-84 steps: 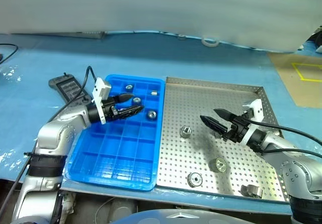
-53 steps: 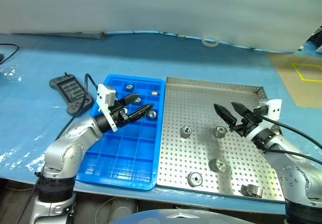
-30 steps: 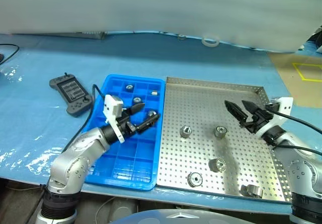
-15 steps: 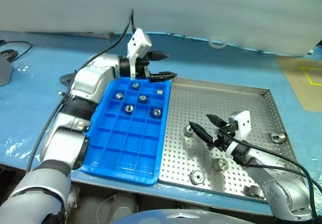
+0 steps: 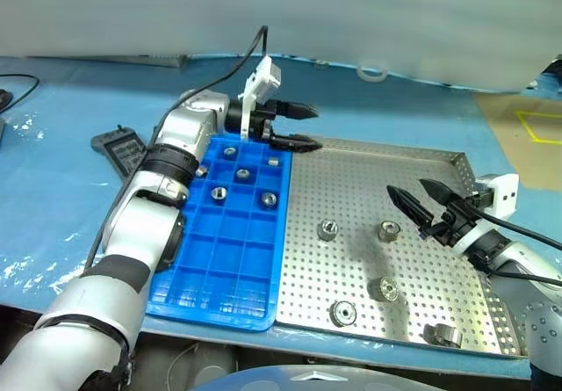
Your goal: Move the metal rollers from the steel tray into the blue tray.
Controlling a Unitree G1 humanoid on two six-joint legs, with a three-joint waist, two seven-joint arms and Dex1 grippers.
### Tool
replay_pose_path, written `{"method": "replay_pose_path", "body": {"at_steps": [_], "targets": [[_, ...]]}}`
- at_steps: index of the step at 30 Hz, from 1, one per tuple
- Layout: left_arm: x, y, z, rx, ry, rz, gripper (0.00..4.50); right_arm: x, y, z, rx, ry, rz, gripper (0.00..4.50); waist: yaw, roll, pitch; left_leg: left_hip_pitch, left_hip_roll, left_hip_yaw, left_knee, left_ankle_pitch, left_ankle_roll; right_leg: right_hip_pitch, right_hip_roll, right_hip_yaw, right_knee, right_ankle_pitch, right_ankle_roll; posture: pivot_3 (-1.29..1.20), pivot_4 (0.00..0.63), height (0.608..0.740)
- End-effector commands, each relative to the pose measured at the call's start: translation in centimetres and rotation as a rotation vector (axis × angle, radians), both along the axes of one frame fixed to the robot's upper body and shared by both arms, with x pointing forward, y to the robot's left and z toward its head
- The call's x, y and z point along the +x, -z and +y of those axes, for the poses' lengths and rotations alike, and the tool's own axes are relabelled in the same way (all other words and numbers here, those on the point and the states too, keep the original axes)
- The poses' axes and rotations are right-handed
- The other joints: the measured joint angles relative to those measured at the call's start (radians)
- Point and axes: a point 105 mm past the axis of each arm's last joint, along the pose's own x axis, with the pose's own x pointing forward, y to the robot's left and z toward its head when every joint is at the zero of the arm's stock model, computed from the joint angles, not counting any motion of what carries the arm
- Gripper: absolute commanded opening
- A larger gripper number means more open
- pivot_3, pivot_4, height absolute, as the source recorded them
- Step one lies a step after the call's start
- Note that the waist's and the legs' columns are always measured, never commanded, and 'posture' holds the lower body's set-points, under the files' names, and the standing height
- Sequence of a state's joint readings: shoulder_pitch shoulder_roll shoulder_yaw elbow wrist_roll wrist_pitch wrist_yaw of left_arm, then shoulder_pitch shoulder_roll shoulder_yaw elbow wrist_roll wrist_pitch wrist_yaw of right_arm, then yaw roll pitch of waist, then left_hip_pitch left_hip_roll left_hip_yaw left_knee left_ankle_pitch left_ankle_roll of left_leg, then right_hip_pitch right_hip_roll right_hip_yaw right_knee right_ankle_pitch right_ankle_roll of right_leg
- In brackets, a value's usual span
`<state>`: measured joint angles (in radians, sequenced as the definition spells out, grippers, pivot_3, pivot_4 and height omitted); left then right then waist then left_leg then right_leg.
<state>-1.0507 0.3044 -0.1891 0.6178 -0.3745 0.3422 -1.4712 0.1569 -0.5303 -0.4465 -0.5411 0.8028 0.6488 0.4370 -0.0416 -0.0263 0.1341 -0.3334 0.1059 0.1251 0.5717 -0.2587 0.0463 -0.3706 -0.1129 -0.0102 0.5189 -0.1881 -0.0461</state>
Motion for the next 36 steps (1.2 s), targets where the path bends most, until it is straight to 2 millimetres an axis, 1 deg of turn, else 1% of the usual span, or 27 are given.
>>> {"method": "replay_pose_path", "body": {"at_steps": [1, 5, 9, 11, 13, 14, 17, 20, 22, 24, 28, 30, 31, 33, 36], "targets": [[-2.0, 0.2, 0.7, 0.009, 0.041, 0.014, 4.47, 0.1, -1.1, -0.9, -0.004, 0.022, -0.060, 4.50, -0.001, 0.000, 0.000, 0.000, 0.000, 0.000, 0.000, 0.000, 0.000, 0.000, 0.000, 0.000, 0.000, 0.000, 0.000, -0.30, 0.150, 0.740], [-2.7, 1.5, 2.3, 0.038, -0.046, 0.082, 4.47, 0.7, -0.9, -0.7, -0.015, -0.004, -0.055, 4.50, 0.001, 0.000, 0.001, 0.000, 0.003, 0.000, 0.000, 0.001, -0.002, 0.000, 0.000, -0.003, 0.001, 0.001, -0.001, -0.27, 0.150, 0.740], [-3.5, 0.9, 2.6, 0.024, -0.128, 0.198, 4.47, 1.3, -1.0, -0.6, -0.018, -0.021, -0.059, 4.50, 0.010, 0.001, 0.001, -0.001, 0.005, -0.001, 0.000, 0.002, -0.004, 0.001, 0.000, -0.008, 0.000, 0.001, -0.002, -0.25, 0.150, 0.740], [-4.4, 1.3, 2.9, 0.054, -0.165, 0.221, 4.47, 1.7, -1.0, -0.2, -0.018, -0.037, -0.060, 4.50, 0.010, 0.002, 0.001, -0.002, 0.005, -0.001, 0.000, 0.004, -0.007, 0.001, 0.000, -0.009, 0.001, 0.000, -0.002, -0.24, 0.150, 0.740], [-4.6, 1.6, 3.0, 0.037, -0.222, 0.212, 4.47, 2.0, -0.9, 0.0, -0.018, -0.046, -0.059, 4.50, 0.010, 0.004, 0.001, -0.002, 0.006, -0.001, -0.002, 0.005, -0.008, 0.001, 0.000, -0.010, 0.000, 0.000, -0.003, -0.23, 0.150, 0.740], [-4.3, 1.6, 2.9, 0.011, -0.263, 0.200, 4.47, 2.1, -0.8, 0.1, -0.017, -0.048, -0.058, 4.50, 0.011, 0.004, 0.001, -0.002, 0.006, -0.001, -0.002, 0.004, -0.008, 0.001, 0.000, -0.011, 0.000, 0.000, -0.003, -0.22, 0.150, 0.740], [-2.3, 2.0, 2.5, -0.058, -0.419, 0.183, 4.47, 2.4, -0.7, 0.7, -0.013, -0.065, -0.059, 4.50, 0.025, 0.004, 0.001, -0.004, 0.006, -0.002, -0.001, 0.004, -0.007, 0.001, 0.000, -0.012, 0.000, -0.001, -0.004, -0.21, 0.150, 0.740], [-1.3, 2.2, 1.4, -0.103, -0.481, 0.169, 4.47, 2.7, -0.8, 1.1, -0.011, -0.082, -0.061, 4.50, 0.030, 0.004, 0.001, -0.006, 0.006, -0.002, 0.000, 0.004, -0.006, 0.000, 0.000, -0.012, -0.001, -0.001, -0.005, -0.21, 0.150, 0.740], [-1.2, 2.0, 0.5, -0.123, -0.461, 0.185, 4.47, 2.5, -0.8, 1.5, -0.008, -0.129, -0.054, 4.50, 0.032, 0.004, 0.001, -0.006, 0.006, -0.002, 0.002, 0.003, -0.005, 0.001, 0.000, -0.012, -0.001, -0.001, -0.005, -0.21, 0.150, 0.740], [-1.7, 1.7, -0.2, -0.120, -0.400, 0.187, 4.47, 2.0, -1.0, 1.7, -0.014, -0.173, -0.044, 4.50, 0.030, 0.004, 0.001, -0.007, 0.006, -0.002, 0.002, 0.003, -0.004, 0.001, 0.000, -0.012, -0.001, -0.001, -0.005, -0.23, 0.150, 0.740], [-2.5, 1.8, -0.4, -0.065, -0.276, 0.174, 4.47, 1.6, -1.6, 0.6, -0.021, -0.183, -0.038, 4.50, 0.028, 0.004, 0.001, -0.007, 0.006, -0.002, 0.002, 0.002, -0.002, -0.001, 0.000, -0.012, -0.001, -0.001, -0.004, -0.25, 0.150, 0.740], [-2.4, 2.0, -0.3, -0.035, -0.238, 0.161, 4.47, 1.2, -1.8, 0.4, -0.032, -0.192, -0.029, 4.50, 0.029, 0.004, 0.001, -0.006, 0.006, -0.002, 0.001, 0.002, -0.002, -0.001, 0.000, -0.012, -0.001, -0.001, -0.004, -0.27, 0.150, 0.740], [-2.2, 2.4, -0.4, -0.008, -0.229, 0.127, 4.47, 1.0, -1.7, 0.3, -0.041, -0.191, -0.021, 4.50, 0.029, 0.004, 0.001, -0.006, 0.006, -0.002, 0.001, 0.002, -0.002, -0.001, 0.000, -0.012, -0.001, -0.001, -0.004, -0.27, 0.150, 0.740], [-1.9, 3.0, -1.0, 0.045, -0.202, 0.054, 4.47, 0.7, -1.5, 0.0, -0.058, -0.179, -0.015, 4.50, 0.031, 0.004, 0.001, -0.005, 0.006, -0.002, 0.001, 0.001, -0.002, 0.000, 0.000, -0.012, -0.002, -0.001, -0.004, -0.28, 0.150, 0.740], [-1.8, 2.9, -2.5, 0.058, -0.130, 0.026, 4.47, 0.9, -1.6, -0.6, -0.058, -0.119, -0.032, 4.50, 0.028, 0.004, 0.001, -0.006, 0.006, -0.002, 0.002, 0.001, -0.001, 0.000, 0.000, -0.012, -0.003, -0.001, -0.004, -0.30, 0.150, 0.740]]}}
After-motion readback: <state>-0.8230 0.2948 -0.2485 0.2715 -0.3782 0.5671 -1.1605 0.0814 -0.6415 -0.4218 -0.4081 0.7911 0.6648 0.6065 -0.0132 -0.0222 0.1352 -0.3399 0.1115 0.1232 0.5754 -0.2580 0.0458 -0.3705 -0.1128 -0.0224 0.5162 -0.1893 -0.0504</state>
